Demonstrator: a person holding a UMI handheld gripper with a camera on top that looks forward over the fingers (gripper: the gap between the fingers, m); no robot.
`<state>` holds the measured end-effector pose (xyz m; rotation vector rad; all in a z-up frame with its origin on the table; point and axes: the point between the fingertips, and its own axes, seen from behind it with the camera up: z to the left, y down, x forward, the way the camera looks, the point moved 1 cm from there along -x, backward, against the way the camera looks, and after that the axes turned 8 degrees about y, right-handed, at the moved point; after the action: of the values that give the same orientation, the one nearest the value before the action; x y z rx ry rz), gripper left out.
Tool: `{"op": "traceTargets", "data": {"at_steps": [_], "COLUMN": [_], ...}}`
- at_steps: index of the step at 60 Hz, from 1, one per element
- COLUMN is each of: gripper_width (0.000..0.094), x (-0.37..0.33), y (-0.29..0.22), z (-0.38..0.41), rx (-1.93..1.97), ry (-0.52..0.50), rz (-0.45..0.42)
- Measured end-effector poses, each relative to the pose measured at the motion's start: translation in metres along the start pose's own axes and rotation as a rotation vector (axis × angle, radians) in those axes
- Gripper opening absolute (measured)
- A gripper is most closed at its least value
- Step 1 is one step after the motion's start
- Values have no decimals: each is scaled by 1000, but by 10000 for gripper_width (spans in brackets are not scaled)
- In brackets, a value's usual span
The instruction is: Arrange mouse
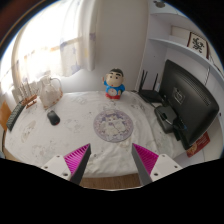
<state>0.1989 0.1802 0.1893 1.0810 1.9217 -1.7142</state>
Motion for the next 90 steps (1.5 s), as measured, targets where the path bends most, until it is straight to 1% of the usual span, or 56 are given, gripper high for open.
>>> {"op": "traceTargets", "data": {"at_steps": [9,26,35,41,45,50,57,66,77,80,82,90], "gripper_width": [852,853,854,855,856,855,854,854,852,866,848,856], "x": [0,-13,-19,-9,6,32,80,140,197,208,215,235], "y": [-2,1,-1,-5,-9,-17,-22,-28,-43,-51,-54,-72], "z": [48,205,276,309,323,342,359,374,384,386,389,391], "rx": [-22,-98,-111,-92,-72,-53,-37,-20,-37,-36,-32,-34], "ry": [-48,-146,-189,-195,-185,-189,-178,-163,-149,-148,-159,-160], "rz": [2,-1,-24,-54,-82,-137,-174,-183,-194,-192,-186,-167]}}
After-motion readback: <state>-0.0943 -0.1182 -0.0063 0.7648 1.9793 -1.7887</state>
